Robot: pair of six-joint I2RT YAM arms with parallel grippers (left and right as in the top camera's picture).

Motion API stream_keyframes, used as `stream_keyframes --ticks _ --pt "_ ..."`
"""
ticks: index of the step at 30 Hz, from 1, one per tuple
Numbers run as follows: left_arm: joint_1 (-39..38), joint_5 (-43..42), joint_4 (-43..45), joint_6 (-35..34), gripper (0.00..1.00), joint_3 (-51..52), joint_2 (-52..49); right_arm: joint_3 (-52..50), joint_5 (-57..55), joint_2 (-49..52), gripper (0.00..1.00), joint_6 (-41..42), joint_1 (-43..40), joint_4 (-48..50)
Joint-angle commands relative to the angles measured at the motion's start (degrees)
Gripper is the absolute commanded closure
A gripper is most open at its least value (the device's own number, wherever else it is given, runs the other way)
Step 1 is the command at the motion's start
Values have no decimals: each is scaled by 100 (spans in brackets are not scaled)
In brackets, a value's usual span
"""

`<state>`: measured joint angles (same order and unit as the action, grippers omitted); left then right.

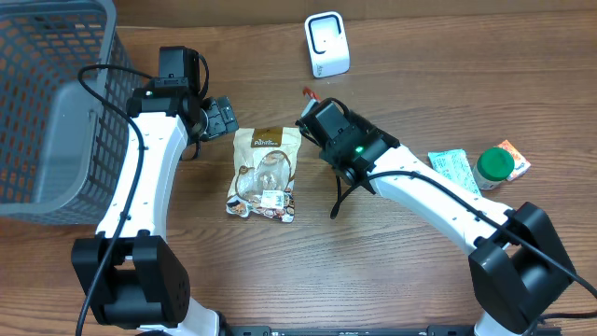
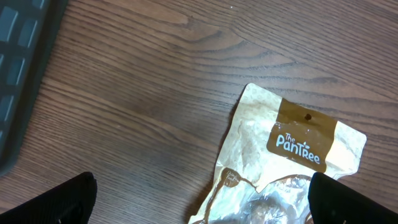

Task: Scan the item barcode
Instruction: 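Carry the red stick up toward the white scanner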

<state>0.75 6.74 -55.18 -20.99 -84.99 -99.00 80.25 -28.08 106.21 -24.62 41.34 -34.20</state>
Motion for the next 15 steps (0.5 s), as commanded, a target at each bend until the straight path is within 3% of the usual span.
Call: stream_keyframes --ticks 1,9,15 --pt "-2 90 -2 44 0 -66 0 133 -503 -223 96 -691 -37 407" --pt "-2 92 -2 44 0 -66 0 315 -684 -223 97 -1443 -273 1233" --pt "-2 90 -2 44 0 -66 0 743 -675 -199 97 -1471 -610 1545"
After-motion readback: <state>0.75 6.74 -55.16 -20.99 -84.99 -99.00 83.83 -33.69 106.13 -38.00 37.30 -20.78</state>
